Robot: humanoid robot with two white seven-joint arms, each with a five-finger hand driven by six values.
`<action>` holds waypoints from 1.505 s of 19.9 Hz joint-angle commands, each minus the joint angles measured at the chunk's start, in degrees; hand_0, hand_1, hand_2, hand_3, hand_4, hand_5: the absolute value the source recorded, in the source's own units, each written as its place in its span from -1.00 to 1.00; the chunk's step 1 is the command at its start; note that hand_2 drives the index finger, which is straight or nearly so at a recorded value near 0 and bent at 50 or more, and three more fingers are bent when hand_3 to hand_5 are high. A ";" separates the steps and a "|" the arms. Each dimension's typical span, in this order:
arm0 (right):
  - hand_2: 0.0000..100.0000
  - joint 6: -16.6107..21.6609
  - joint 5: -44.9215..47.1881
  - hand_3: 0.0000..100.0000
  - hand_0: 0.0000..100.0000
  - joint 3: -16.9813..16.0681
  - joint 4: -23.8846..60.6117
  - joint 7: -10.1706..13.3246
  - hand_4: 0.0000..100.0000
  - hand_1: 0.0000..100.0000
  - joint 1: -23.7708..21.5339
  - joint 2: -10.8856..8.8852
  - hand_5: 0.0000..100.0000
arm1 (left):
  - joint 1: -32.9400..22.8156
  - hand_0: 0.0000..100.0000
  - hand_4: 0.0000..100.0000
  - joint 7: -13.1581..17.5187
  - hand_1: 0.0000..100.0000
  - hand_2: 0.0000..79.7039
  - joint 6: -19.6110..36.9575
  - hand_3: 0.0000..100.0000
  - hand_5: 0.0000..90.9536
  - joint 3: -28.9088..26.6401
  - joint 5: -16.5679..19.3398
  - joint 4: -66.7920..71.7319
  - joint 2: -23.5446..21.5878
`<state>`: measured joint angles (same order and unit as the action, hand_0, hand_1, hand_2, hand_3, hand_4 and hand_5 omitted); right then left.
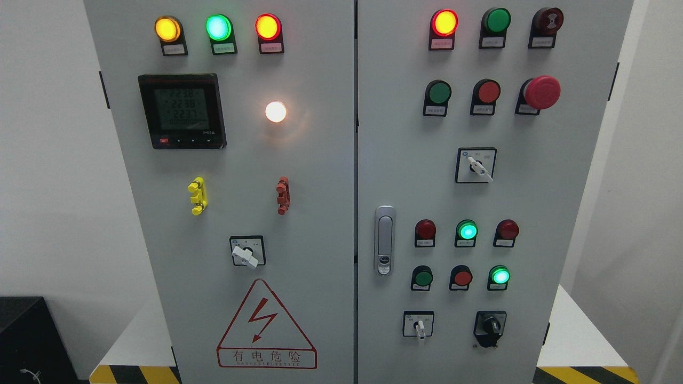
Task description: Flip black knob to close circuit
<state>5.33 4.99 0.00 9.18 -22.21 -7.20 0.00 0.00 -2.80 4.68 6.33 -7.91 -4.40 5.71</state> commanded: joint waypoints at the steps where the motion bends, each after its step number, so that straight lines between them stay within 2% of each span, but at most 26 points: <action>1: -1.00 0.03 0.02 -1.00 -1.00 0.00 -0.12 -0.03 -1.00 -0.65 0.00 0.26 -1.00 | -1.14 -0.76 -1.00 -0.01 0.11 -1.00 -0.02 -1.00 -1.00 0.00 0.00 0.00 0.00; 6: -1.00 0.21 0.46 -1.00 -1.00 0.18 0.14 -0.03 -1.00 -0.65 0.00 0.26 -1.00 | -1.14 -0.76 -1.00 -0.01 0.11 -1.00 0.07 -1.00 -1.00 0.00 0.00 0.00 0.00; 10: -1.00 2.92 0.37 -1.00 -1.00 0.97 0.93 0.32 -1.00 -0.65 -0.35 0.18 -1.00 | -1.14 -0.76 -1.00 -0.01 0.11 -1.00 -0.02 -1.00 -1.00 0.00 0.00 0.00 0.00; 13: -1.00 3.81 0.28 -1.00 -1.00 2.80 8.02 3.04 -1.00 -0.65 -1.84 0.09 -1.00 | -1.14 -0.76 -1.00 -0.01 0.11 -1.00 0.07 -1.00 -1.00 0.00 0.00 0.00 0.00; 16: -1.00 3.72 0.28 -1.00 -1.00 6.06 17.16 7.25 -1.00 -0.64 -4.22 -0.88 -1.00 | -1.14 -0.76 -1.00 -0.01 0.11 -1.00 -0.02 -1.00 -1.00 0.00 0.00 0.00 0.00; 19: -0.99 5.21 -0.24 -1.00 -1.00 8.69 21.66 10.42 -1.00 -0.58 -4.75 -2.10 -1.00 | -1.14 -0.76 -1.00 -0.01 0.11 -1.00 -0.02 -1.00 -1.00 0.00 0.00 0.00 0.00; 21: -0.82 7.84 -0.51 -0.78 -1.00 11.76 23.60 13.14 -1.00 -0.46 -5.10 -3.25 -1.00 | -1.14 -0.76 -1.00 -0.01 0.11 -1.00 -0.02 -1.00 -1.00 0.00 0.00 0.00 0.00; 23: -0.73 10.48 -1.73 -0.58 -1.00 14.14 25.88 16.92 -0.75 -0.35 -5.10 -5.00 -1.00 | -1.14 -0.76 -1.00 -0.01 0.11 -1.00 -0.02 -1.00 -1.00 0.00 0.00 0.00 0.00; 25: -0.57 11.89 -5.67 -0.36 -1.00 14.50 28.95 20.00 -0.54 -0.27 -5.36 -5.71 -1.00 | -1.14 -0.76 -1.00 -0.01 0.11 -1.00 0.07 -1.00 -1.00 0.00 0.00 0.00 0.00; 27: -0.47 12.07 -10.07 -0.24 -1.00 14.42 33.42 21.68 -0.45 -0.25 -5.89 -7.02 -0.97 | -1.14 -0.76 -1.00 -0.01 0.11 -1.00 -0.02 -1.00 -1.00 0.00 0.00 0.00 0.00; 28: -0.35 11.99 -11.92 -0.10 -1.00 14.33 36.06 22.20 -0.35 -0.25 -6.41 -7.64 -0.83 | -1.14 -0.76 -1.00 -0.01 0.11 -1.00 -0.02 -1.00 -1.00 0.00 0.00 0.00 0.00; 30: -0.23 11.90 -15.61 0.09 -1.00 13.45 40.90 23.43 -0.23 -0.26 -7.29 -8.52 -0.71 | -1.14 -0.76 -1.00 -0.01 0.11 -1.00 -0.02 -1.00 -1.00 0.00 0.00 0.00 0.00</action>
<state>16.97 -2.72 9.61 31.58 -0.87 -12.75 -3.87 0.00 -2.80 4.43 6.33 -7.91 -4.39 5.71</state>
